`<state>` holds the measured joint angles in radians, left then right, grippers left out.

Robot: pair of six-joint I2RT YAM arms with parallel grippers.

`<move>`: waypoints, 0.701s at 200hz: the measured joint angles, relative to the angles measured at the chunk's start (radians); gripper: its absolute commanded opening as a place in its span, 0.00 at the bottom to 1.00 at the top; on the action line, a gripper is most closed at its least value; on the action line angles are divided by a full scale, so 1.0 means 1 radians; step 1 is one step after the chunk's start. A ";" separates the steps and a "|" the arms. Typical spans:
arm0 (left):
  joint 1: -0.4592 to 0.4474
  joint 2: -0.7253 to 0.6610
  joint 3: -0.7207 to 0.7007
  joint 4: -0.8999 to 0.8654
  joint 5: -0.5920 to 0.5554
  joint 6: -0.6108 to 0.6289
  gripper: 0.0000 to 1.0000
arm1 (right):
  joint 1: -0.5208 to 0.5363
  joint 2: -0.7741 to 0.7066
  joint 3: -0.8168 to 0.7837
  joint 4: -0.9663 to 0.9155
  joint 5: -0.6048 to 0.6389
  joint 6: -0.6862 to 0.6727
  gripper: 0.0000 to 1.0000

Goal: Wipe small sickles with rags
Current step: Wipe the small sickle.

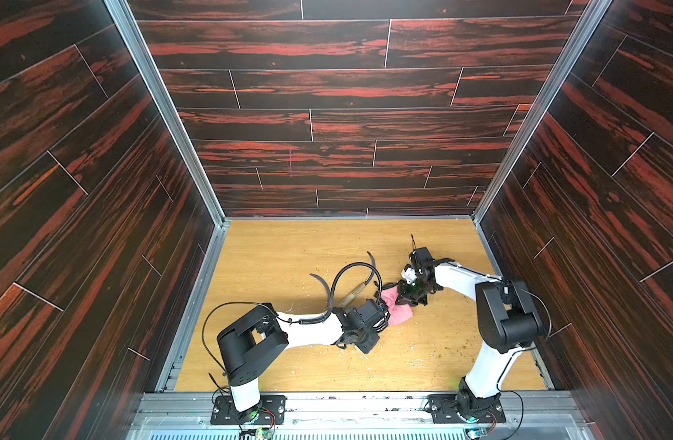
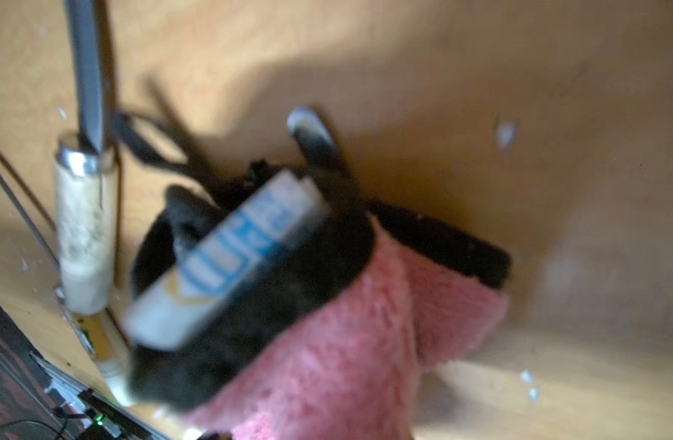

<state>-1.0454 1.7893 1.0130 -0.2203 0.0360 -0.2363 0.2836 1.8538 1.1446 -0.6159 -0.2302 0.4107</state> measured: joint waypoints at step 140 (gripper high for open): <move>-0.008 0.000 -0.024 0.037 0.001 -0.007 0.06 | -0.156 0.192 0.282 -0.030 -0.037 0.012 0.00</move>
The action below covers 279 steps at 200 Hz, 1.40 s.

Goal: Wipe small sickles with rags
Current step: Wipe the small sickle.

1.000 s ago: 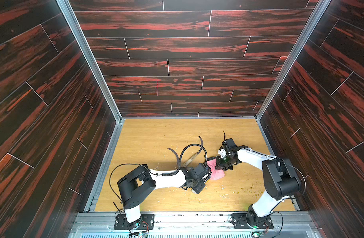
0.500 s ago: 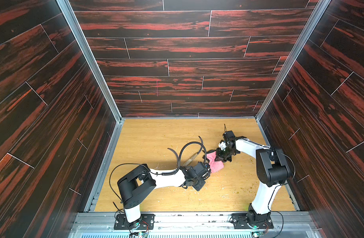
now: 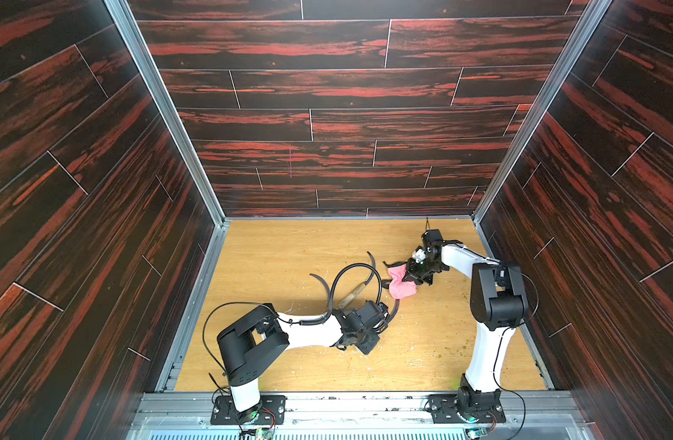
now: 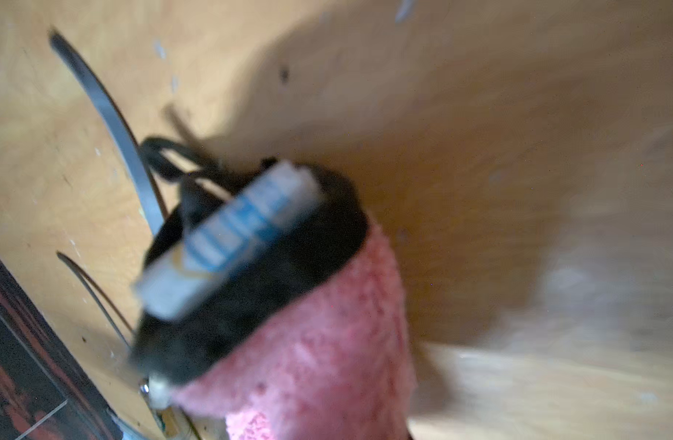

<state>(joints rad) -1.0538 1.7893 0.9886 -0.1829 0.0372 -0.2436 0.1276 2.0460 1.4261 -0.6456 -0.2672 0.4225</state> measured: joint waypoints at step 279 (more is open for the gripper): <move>-0.021 0.038 0.063 -0.034 -0.023 -0.052 0.06 | 0.151 -0.292 -0.428 0.171 0.013 0.069 0.00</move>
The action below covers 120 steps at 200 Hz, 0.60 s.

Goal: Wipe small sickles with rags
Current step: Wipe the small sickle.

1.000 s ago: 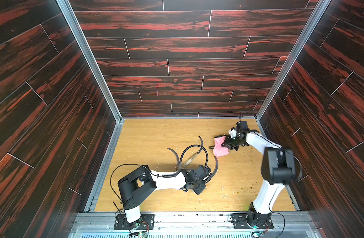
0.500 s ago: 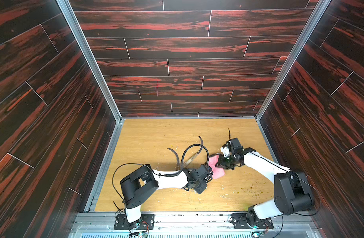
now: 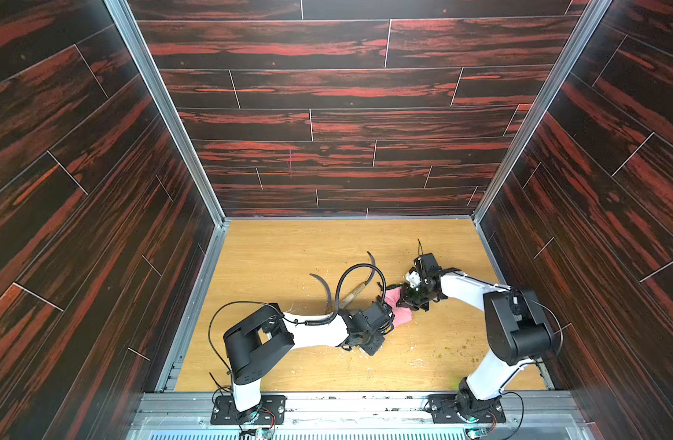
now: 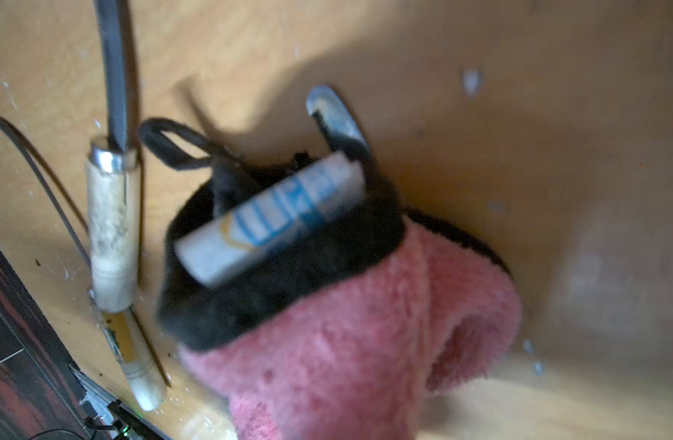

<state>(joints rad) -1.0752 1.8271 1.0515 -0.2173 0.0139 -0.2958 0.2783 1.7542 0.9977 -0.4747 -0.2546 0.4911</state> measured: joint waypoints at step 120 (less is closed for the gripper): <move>0.002 0.006 -0.008 0.032 -0.013 -0.001 0.06 | -0.164 0.194 0.332 -0.112 0.030 -0.056 0.00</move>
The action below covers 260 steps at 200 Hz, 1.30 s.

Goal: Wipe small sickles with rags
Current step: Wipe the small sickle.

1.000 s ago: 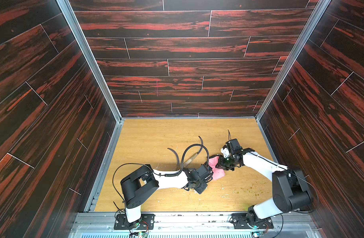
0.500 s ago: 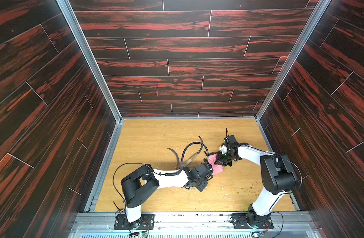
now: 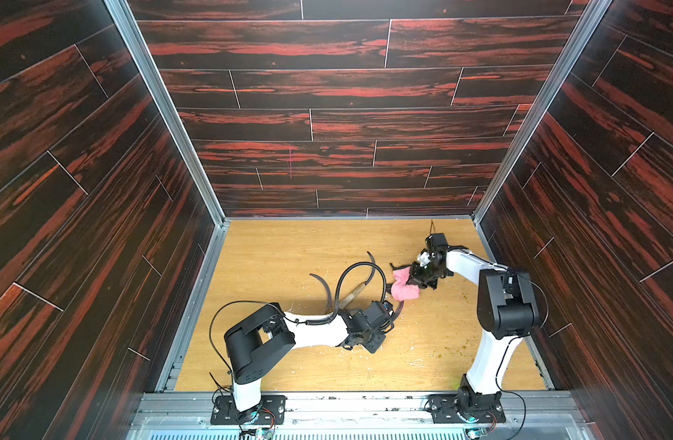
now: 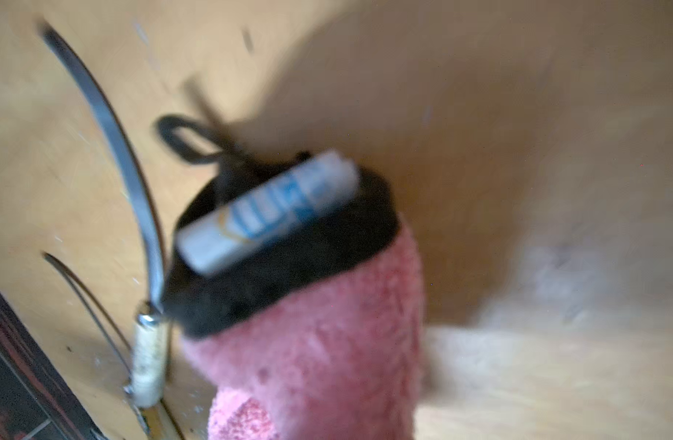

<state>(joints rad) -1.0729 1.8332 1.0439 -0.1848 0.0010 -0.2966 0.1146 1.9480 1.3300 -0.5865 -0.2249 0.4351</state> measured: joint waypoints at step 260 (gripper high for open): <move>-0.008 0.028 0.080 -0.136 -0.101 -0.023 0.10 | 0.092 -0.192 -0.217 0.147 -0.260 0.028 0.00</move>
<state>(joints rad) -1.0805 1.8610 1.1236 -0.3206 -0.0998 -0.3199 0.2062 1.7557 1.1130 -0.4397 -0.4850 0.4629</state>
